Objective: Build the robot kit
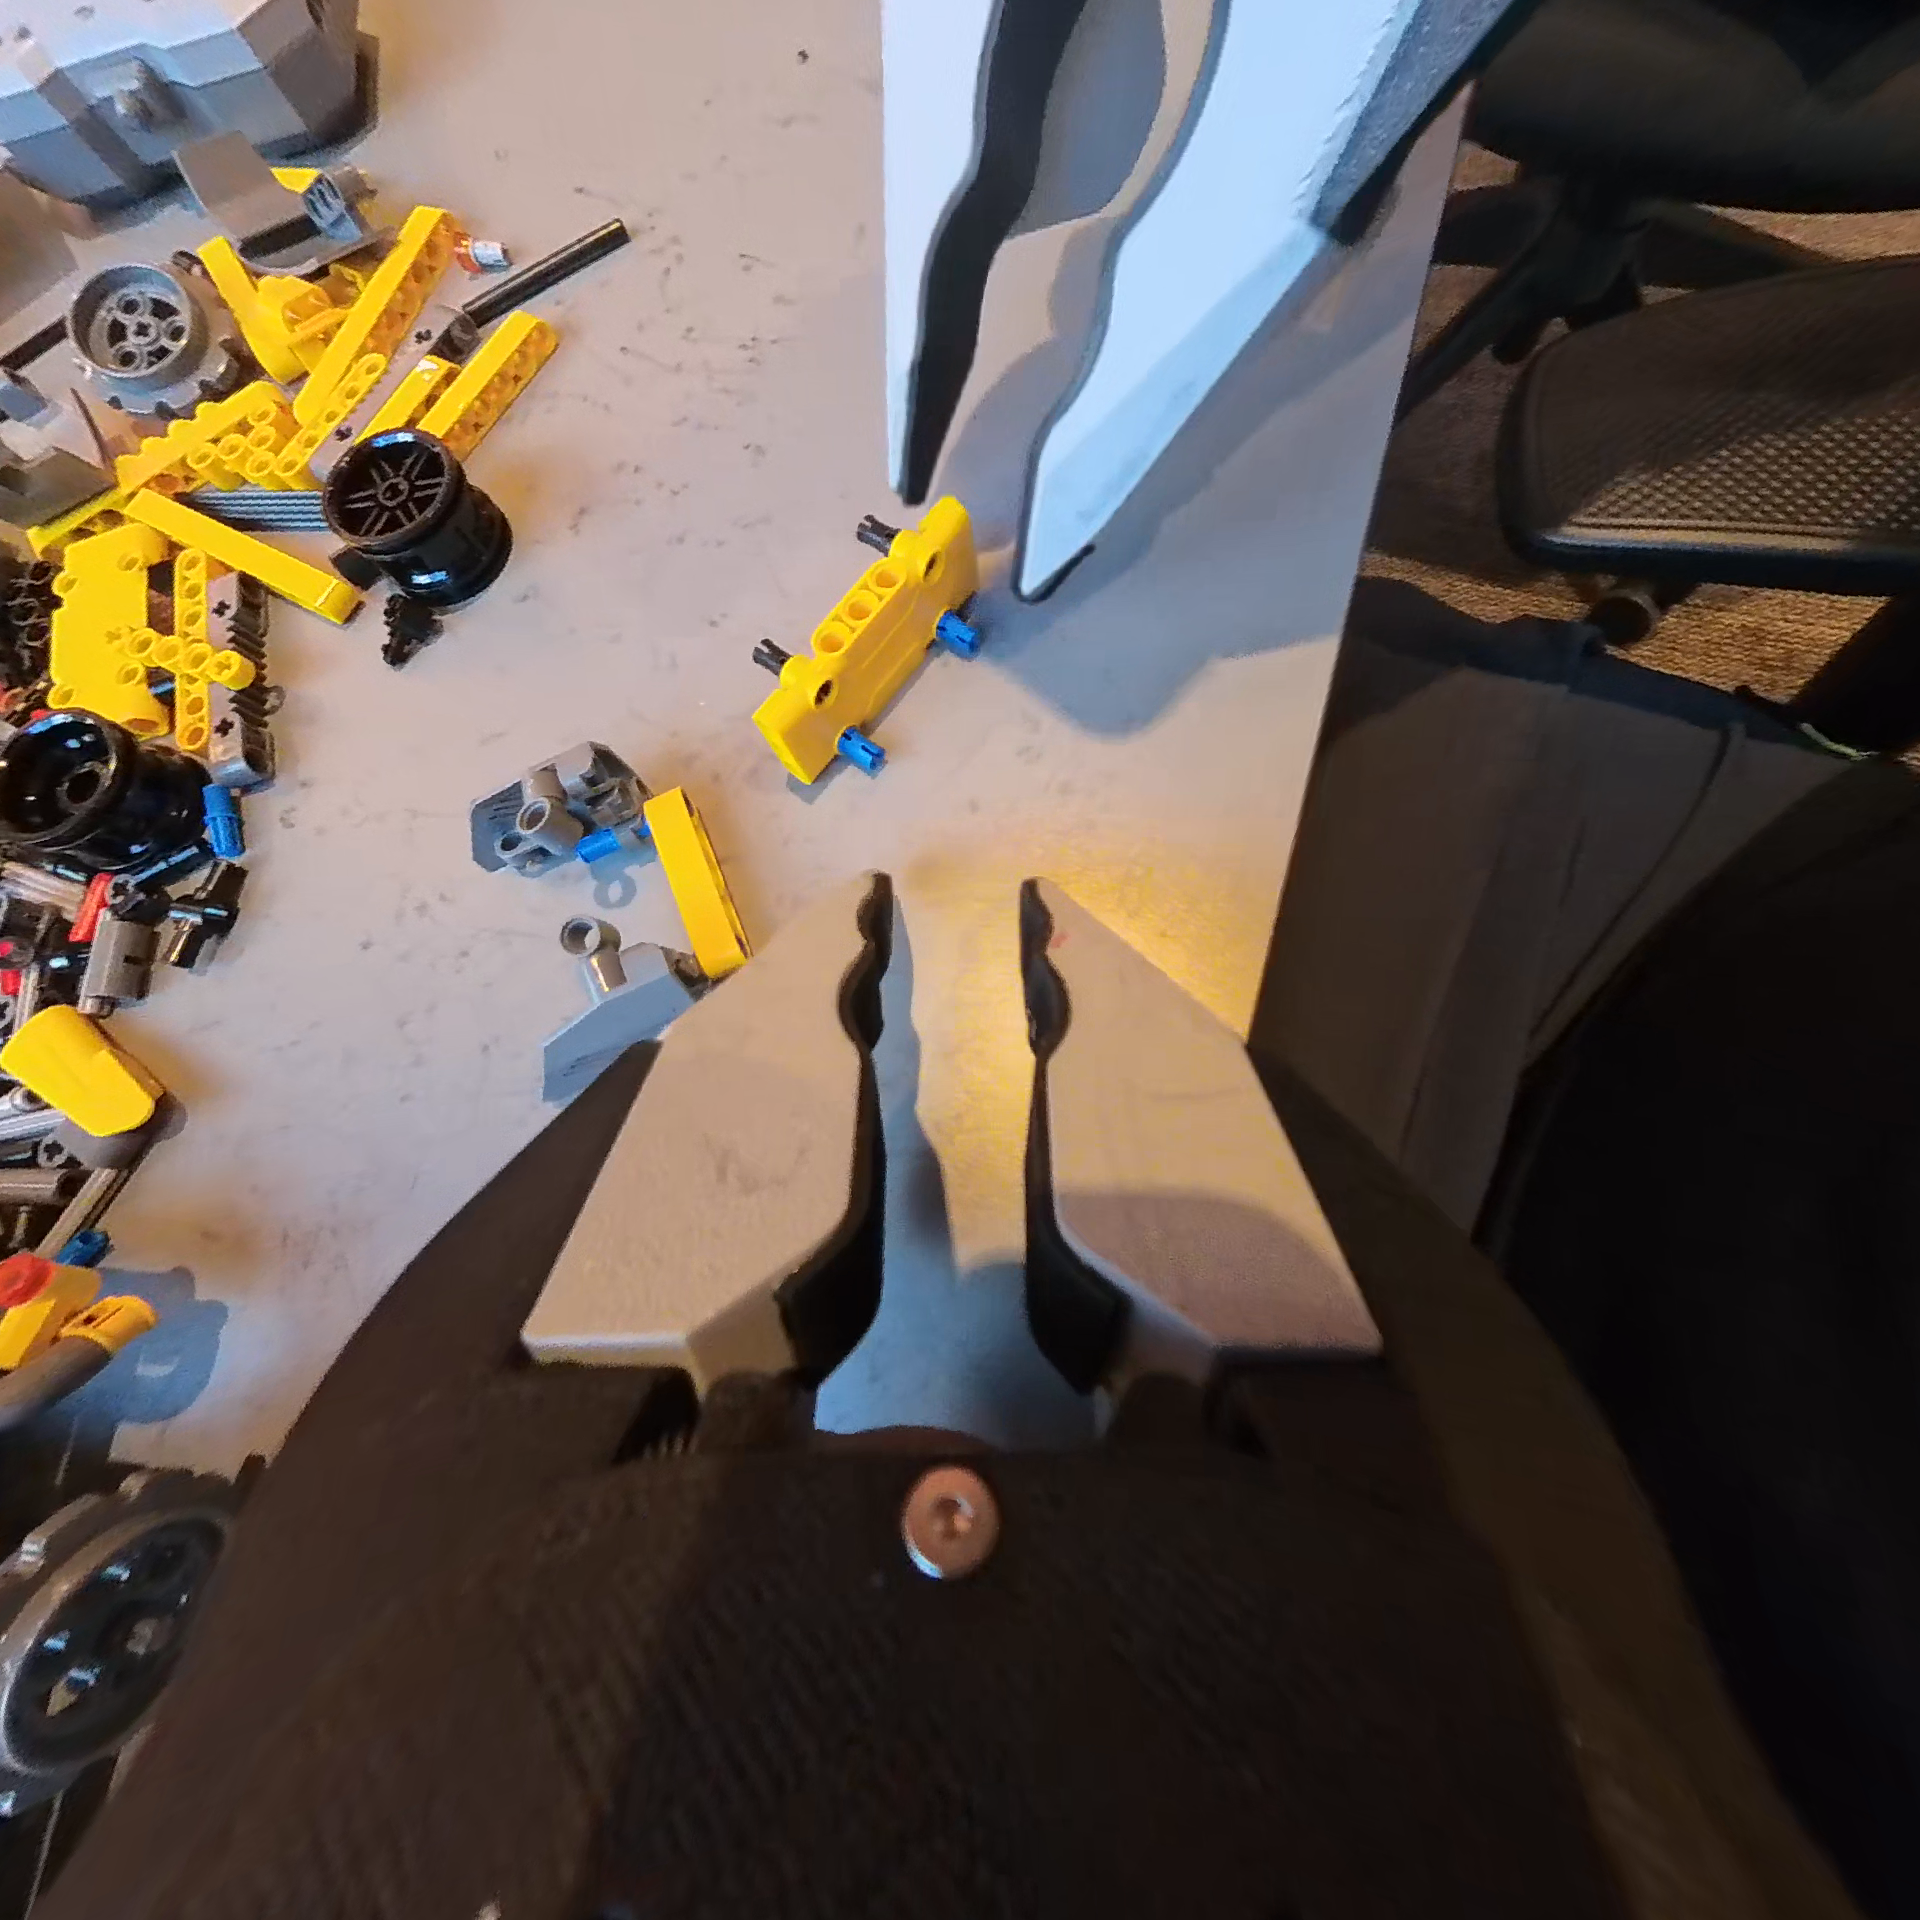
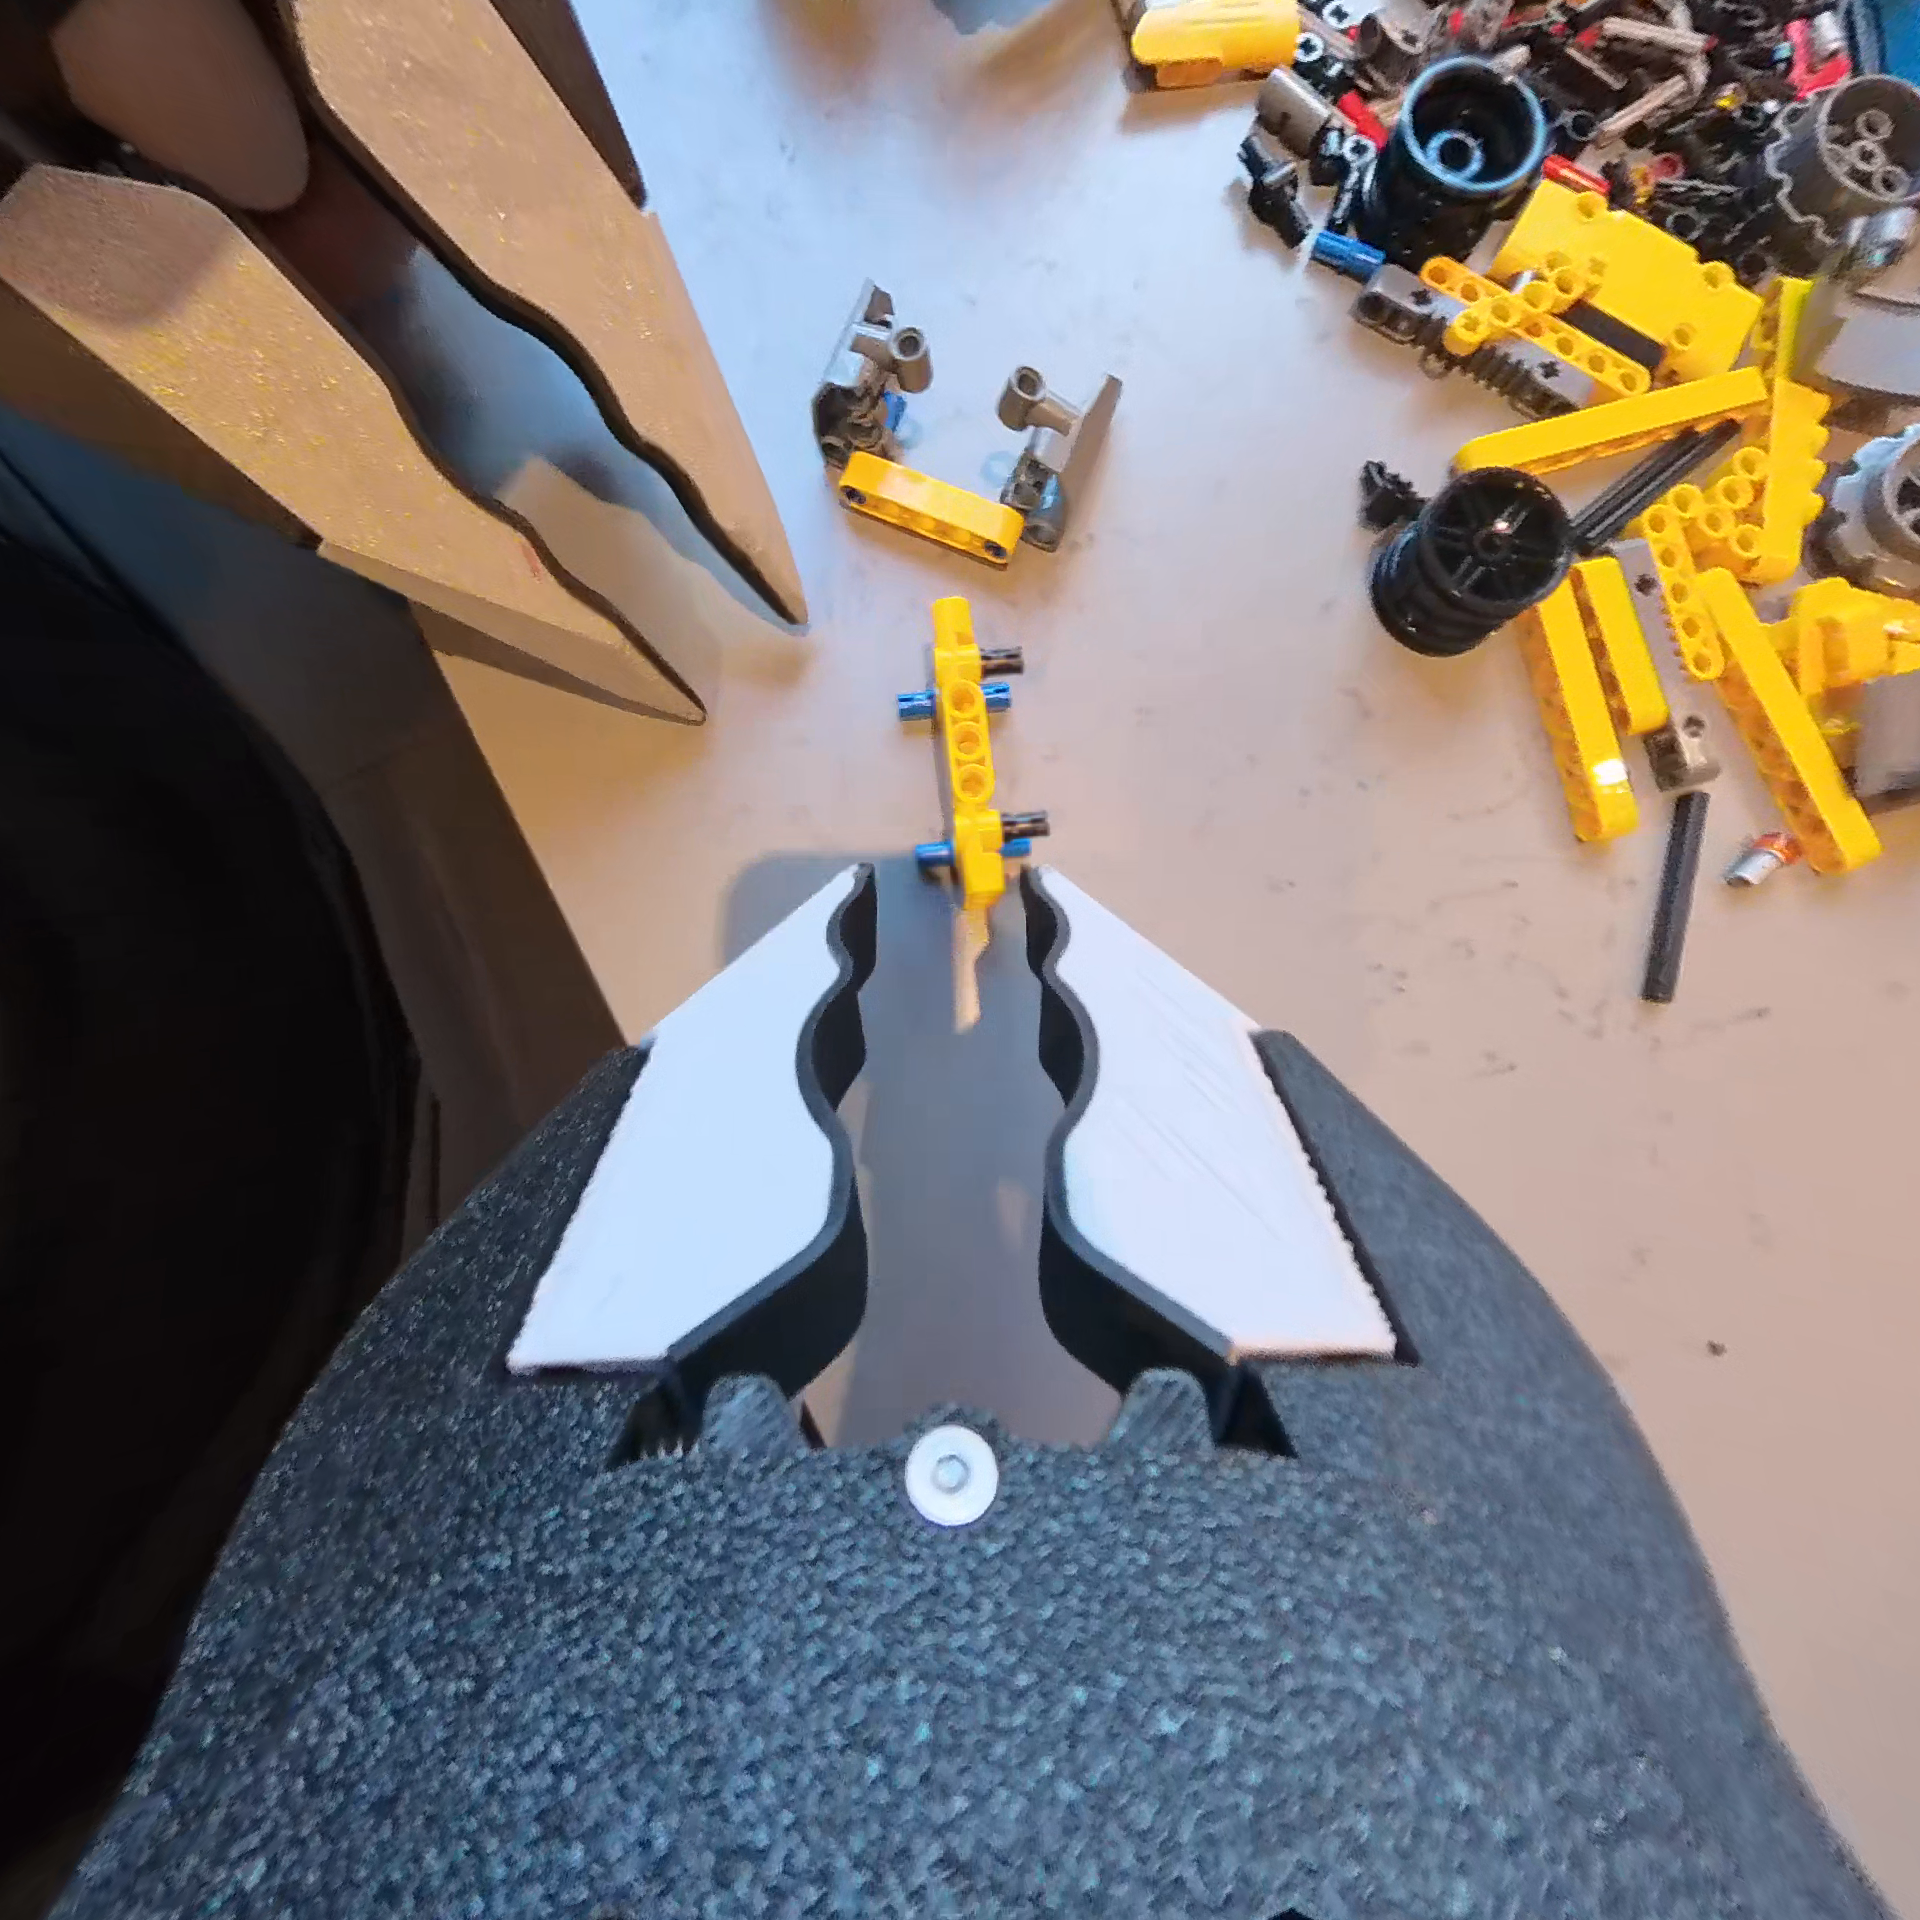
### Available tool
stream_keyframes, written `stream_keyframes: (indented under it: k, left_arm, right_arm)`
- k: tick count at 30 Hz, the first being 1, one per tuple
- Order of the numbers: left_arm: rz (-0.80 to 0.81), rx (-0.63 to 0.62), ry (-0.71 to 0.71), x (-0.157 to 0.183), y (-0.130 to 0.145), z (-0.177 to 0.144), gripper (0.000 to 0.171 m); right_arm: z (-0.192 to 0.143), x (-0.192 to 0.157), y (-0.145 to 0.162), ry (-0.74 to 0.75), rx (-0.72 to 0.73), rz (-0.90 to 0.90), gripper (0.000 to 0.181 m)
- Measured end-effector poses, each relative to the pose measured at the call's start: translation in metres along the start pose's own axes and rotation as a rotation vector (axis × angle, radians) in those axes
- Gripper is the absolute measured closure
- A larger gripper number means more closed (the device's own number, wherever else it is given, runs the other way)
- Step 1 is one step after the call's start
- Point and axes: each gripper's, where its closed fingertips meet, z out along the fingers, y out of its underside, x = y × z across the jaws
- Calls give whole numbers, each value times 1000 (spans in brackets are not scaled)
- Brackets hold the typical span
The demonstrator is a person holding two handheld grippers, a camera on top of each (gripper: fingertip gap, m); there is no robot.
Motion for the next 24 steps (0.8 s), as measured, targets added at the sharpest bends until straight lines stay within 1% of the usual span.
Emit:
stream_keyframes:
  k: [9, 17, 24]
  left_arm:
    - [56, 9, 15, 6, 1, -3, 148]
    - [10, 10, 27, -1, 6, -8, 146]
    - [9, 9, 19, -2, 7, -9, 146]
  right_arm:
    - [8, -13, -6, -17, -48, -16, 152]
    - [12, -27, -8, -33, -76, -31, 153]
    - [17, -30, -10, -42, -82, -41, 153]
